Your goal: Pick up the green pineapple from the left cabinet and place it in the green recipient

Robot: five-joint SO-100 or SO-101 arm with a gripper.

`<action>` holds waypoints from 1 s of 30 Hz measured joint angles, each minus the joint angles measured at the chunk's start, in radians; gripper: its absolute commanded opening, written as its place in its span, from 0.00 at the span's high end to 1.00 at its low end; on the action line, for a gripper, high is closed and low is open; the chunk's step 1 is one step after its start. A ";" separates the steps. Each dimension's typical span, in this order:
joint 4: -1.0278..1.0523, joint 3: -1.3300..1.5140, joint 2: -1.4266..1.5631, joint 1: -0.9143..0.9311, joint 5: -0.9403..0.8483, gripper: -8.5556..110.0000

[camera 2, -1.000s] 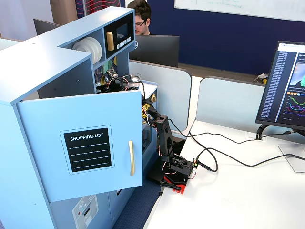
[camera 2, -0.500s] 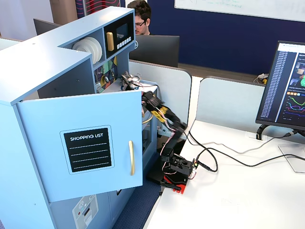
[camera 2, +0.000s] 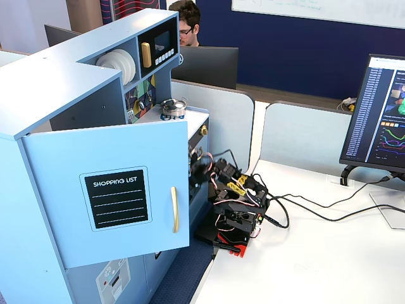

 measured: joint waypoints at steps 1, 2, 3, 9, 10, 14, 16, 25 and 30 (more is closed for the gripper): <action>0.006 0.060 0.026 0.000 0.009 0.76; 0.017 0.115 0.048 0.000 0.017 0.77; 0.031 0.163 0.069 0.000 0.023 0.78; 0.221 0.291 0.143 -0.014 0.095 0.85; 0.262 0.298 0.153 -0.025 0.106 0.86; 0.379 0.330 0.167 -0.049 0.115 0.86; 0.391 0.330 0.169 -0.054 0.115 0.86; 0.396 0.325 0.169 -0.067 0.166 0.86; 0.405 0.327 0.169 -0.080 0.064 0.86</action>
